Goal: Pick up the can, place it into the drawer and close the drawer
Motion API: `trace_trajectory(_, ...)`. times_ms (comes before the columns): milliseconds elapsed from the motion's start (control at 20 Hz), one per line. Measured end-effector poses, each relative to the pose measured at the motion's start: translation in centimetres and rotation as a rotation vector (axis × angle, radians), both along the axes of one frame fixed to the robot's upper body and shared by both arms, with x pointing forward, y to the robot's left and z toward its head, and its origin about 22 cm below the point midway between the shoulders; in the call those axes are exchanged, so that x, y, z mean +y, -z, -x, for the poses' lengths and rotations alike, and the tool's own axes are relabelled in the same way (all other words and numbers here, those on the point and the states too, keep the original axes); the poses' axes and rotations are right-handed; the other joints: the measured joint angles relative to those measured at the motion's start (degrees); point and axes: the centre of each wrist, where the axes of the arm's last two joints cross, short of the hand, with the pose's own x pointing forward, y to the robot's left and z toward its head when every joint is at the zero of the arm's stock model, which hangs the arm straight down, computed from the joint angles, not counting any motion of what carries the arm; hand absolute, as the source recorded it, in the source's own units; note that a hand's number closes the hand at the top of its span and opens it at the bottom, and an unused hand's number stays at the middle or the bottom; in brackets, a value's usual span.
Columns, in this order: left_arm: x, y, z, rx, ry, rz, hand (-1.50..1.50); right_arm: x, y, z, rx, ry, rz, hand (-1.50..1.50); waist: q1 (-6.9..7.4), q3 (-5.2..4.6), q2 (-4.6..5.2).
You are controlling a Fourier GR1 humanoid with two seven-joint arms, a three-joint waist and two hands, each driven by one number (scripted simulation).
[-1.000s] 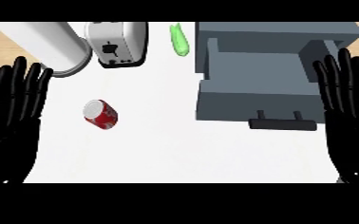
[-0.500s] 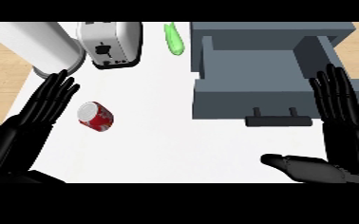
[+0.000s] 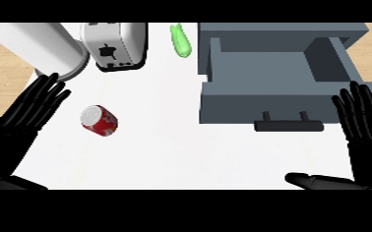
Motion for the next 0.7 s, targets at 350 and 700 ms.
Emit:
trace_trajectory(350,0.5,0.5,-0.3,0.036,-0.047,0.017,-1.50,-0.8,1.0,0.7,0.006,0.000,0.005,-1.50,-0.01,0.01,0.01)
trace_trajectory(700,0.9,1.3,-1.8,0.045,-0.071,0.007,-1.50,-1.9,1.5,1.9,0.009,0.005,0.006,-1.50,-0.13,0.00,0.01)
